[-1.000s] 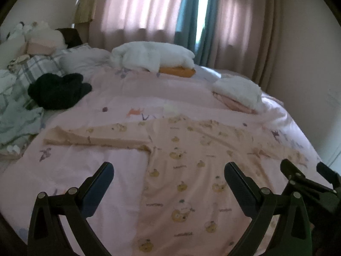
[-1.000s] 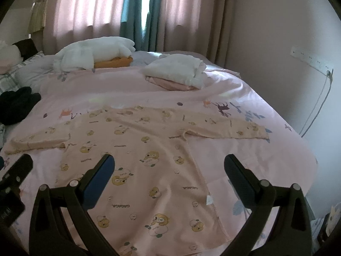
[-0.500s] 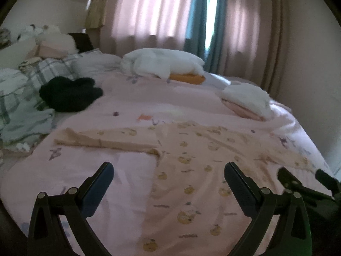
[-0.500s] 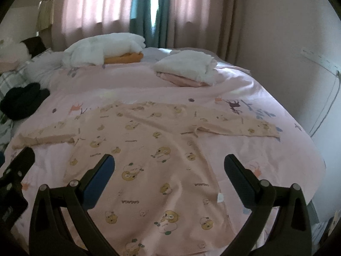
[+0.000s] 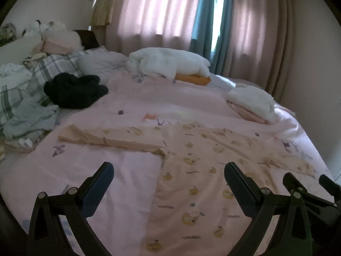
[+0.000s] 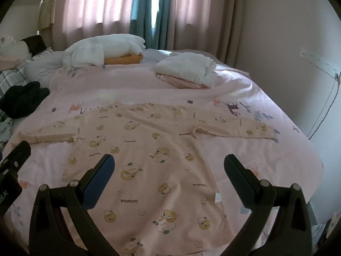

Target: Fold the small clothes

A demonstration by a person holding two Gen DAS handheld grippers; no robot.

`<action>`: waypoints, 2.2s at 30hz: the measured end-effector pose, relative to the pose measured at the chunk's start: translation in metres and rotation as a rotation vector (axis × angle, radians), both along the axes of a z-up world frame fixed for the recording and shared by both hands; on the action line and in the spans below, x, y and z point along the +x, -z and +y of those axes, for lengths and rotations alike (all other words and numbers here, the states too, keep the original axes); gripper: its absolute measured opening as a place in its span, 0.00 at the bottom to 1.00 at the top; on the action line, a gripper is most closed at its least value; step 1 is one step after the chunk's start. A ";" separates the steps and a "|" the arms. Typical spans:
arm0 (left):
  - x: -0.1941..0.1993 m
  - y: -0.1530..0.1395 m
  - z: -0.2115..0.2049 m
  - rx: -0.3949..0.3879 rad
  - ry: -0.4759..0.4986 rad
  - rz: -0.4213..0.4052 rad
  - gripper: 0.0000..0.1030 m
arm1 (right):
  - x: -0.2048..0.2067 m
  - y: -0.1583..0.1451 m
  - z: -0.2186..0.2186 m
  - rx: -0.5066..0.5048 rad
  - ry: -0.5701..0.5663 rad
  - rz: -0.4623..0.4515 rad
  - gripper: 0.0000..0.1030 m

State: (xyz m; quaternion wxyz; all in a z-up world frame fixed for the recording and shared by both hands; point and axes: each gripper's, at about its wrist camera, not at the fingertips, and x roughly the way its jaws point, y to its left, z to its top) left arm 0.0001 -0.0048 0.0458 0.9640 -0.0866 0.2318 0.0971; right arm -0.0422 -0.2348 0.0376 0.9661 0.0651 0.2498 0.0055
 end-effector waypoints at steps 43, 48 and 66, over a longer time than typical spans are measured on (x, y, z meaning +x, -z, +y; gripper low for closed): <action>0.096 0.077 0.044 -0.309 0.216 0.170 0.99 | -0.014 0.017 -0.116 0.087 0.237 0.035 1.00; 0.158 0.116 0.077 -0.493 0.221 0.322 0.99 | 0.001 0.027 -0.174 0.080 0.303 0.078 1.00; 0.225 0.166 0.114 -0.722 0.102 0.270 0.18 | 0.138 0.096 -0.318 0.679 0.198 0.206 0.86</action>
